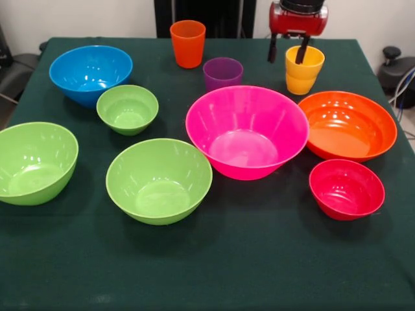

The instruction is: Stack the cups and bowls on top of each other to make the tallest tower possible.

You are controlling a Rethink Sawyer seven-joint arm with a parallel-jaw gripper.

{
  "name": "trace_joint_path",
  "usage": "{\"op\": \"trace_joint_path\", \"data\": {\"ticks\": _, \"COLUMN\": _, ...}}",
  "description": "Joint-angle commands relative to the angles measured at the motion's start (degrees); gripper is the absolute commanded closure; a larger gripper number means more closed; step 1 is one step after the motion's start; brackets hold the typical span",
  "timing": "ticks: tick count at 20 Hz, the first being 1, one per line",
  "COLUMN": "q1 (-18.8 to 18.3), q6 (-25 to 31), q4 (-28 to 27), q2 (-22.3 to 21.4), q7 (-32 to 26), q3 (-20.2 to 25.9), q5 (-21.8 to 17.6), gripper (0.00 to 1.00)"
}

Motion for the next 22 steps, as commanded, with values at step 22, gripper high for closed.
{"op": "trace_joint_path", "data": {"ticks": 22, "q1": -2.1, "q6": 6.3, "q4": -5.9, "q2": -0.7, "q7": 5.8, "q3": 3.8, "q5": 0.6, "gripper": 0.00}}
